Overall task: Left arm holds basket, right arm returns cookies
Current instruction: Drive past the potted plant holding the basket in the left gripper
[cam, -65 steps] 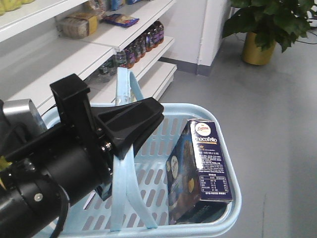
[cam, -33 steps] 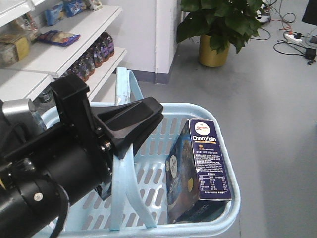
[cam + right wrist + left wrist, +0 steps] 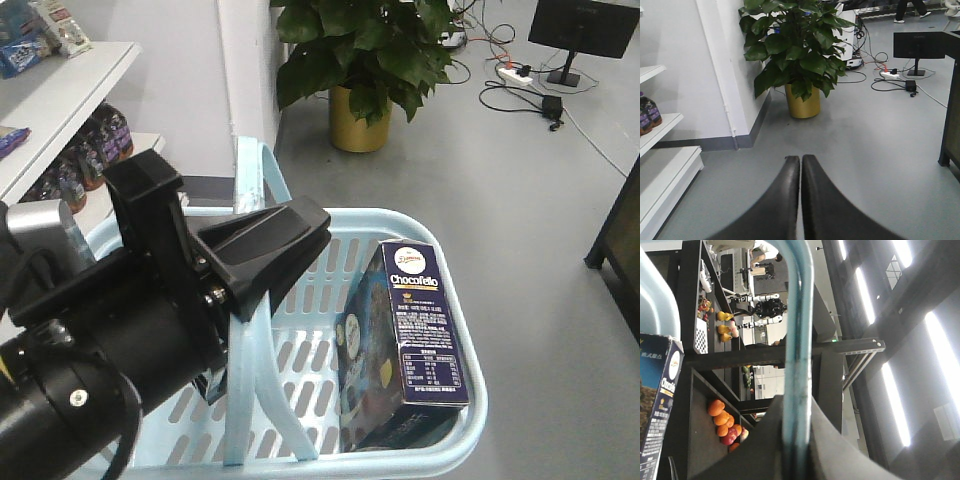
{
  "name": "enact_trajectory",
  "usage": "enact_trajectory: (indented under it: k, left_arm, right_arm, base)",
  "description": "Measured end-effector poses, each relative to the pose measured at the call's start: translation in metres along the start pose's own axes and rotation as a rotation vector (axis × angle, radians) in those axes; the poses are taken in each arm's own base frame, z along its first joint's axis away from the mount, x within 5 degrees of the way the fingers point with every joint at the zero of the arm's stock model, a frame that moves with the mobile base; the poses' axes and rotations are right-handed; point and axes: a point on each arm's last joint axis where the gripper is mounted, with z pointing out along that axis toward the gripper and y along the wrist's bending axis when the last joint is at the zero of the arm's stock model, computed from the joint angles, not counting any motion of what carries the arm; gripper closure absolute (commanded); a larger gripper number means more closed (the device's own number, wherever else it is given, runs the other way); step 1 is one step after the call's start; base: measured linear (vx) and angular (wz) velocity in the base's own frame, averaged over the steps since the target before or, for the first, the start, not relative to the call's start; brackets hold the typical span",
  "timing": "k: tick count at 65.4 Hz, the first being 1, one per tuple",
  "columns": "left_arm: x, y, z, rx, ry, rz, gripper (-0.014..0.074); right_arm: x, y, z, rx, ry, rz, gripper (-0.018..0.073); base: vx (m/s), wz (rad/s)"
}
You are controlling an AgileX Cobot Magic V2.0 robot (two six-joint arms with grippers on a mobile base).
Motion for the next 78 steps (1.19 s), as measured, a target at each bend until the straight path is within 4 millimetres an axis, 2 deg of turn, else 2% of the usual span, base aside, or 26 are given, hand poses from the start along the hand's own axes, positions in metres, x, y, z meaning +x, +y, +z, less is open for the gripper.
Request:
enact_trajectory:
  k: [50, 78]
  left_arm:
    - [0.0000, 0.0000, 0.0000, 0.000, 0.000, 0.000, 0.0604]
    - [0.0000, 0.0000, 0.0000, 0.000, 0.000, 0.000, 0.0604]
  right_arm:
    - [0.0000, 0.0000, 0.0000, 0.000, 0.000, 0.000, 0.0567]
    - [0.0001, 0.0000, 0.0000, 0.000, 0.001, 0.000, 0.0567]
  base:
    - [0.46, -0.09]
    - [0.39, 0.08]
